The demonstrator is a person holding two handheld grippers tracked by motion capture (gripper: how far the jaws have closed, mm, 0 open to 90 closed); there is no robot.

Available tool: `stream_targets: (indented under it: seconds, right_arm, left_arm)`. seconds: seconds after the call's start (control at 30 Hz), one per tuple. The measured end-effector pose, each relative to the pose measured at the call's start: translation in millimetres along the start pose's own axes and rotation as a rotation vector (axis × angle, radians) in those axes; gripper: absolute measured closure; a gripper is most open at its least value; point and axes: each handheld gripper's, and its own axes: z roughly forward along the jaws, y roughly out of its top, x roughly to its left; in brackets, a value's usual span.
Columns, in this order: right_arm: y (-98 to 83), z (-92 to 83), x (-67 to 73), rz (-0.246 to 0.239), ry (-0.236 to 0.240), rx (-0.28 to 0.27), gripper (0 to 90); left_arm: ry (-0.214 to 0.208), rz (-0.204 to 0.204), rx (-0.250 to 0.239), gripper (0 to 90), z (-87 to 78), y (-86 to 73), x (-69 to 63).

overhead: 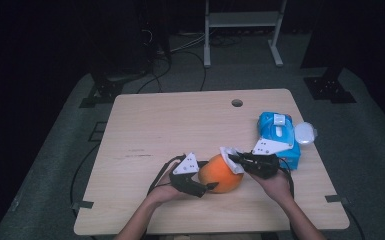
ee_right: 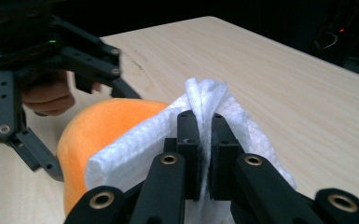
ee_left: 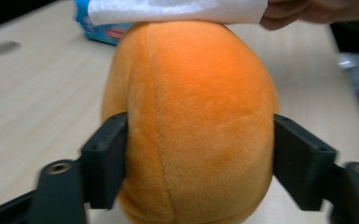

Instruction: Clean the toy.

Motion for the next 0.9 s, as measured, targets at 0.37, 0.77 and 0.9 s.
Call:
stream_targets:
  seconds: [0.37, 0.77, 0.9]
  right_arm:
    - [1.1, -6.8, 21.2, -0.010, 0.014, -0.023, 84.5]
    - [11.3, 6.7, 38.6, -0.102, 0.031, 0.007, 84.5]
    - [6.1, -6.6, 20.7, -0.065, -0.032, 0.002, 84.5]
  left_arm:
    - [0.050, 0.019, 0.031, 29.5, 2.7, 10.4, -11.7]
    - [0.044, 0.104, 0.046, 32.8, 8.9, 12.3, -20.0]
    - [0.034, 0.091, 0.048, 32.8, 6.2, 10.5, -14.6]
